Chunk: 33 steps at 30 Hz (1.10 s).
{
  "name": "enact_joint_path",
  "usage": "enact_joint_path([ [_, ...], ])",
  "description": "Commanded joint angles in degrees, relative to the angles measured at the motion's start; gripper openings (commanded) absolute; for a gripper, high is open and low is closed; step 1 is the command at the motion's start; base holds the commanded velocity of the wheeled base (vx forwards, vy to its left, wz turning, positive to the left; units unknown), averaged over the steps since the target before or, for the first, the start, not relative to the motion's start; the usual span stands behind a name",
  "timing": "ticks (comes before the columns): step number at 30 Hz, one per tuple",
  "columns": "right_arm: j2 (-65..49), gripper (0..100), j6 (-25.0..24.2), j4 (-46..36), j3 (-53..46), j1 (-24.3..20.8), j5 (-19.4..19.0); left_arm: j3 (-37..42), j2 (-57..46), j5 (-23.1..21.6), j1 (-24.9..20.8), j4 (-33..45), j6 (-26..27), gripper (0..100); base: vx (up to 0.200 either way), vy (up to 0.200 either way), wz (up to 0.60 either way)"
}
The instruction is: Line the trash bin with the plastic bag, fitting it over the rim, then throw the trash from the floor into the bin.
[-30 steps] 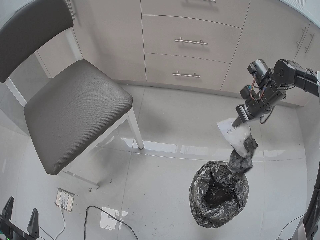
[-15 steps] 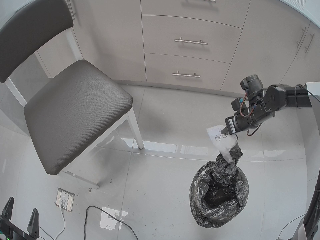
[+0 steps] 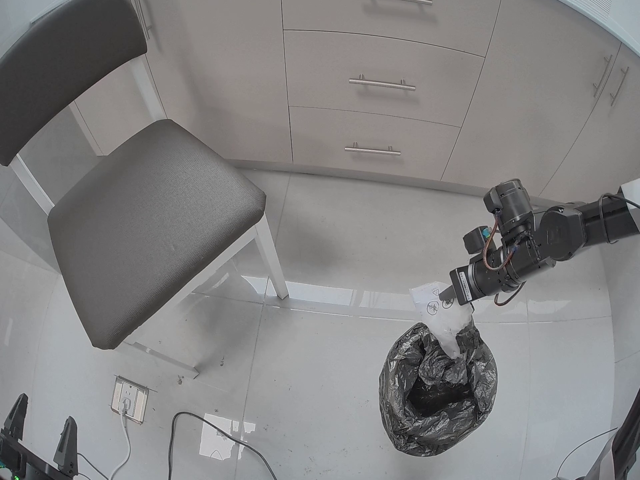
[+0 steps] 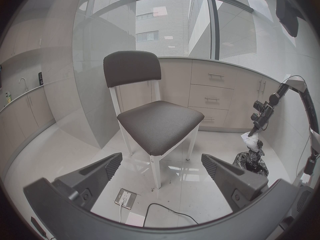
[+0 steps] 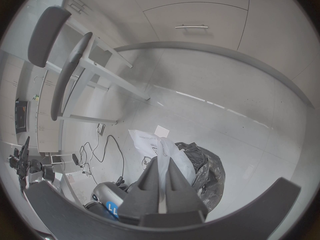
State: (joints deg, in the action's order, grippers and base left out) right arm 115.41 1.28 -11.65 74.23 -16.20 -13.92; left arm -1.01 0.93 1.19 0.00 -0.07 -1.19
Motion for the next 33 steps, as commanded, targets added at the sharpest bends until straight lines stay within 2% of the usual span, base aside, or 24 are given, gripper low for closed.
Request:
enact_joint_path([
  [1, -4.40, 0, 0.21, 3.92, -7.87, -1.46, -0.40, 1.01, -0.93, 0.04, 0.00, -0.01, -0.04, 100, 0.000, 0.000, 0.00],
  [7, -4.49, 0, 0.21, 11.83, -13.50, -0.94, -0.23, 1.01, -0.93, 0.04, 0.00, -0.01, -0.04, 100, 0.000, 0.000, 0.00],
  [16, -3.96, 0, 0.30, 18.69, -19.12, -0.85, -0.40, 1.01, -0.93, 0.04, 0.00, -0.01, -0.04, 100, 0.000, 0.000, 0.00],
  [33, -3.70, 0, 0.48, 20.18, -23.34, -0.67, -0.40, 1.01, -0.93, 0.04, 0.00, -0.01, -0.04, 100, 0.000, 0.000, 0.00],
])
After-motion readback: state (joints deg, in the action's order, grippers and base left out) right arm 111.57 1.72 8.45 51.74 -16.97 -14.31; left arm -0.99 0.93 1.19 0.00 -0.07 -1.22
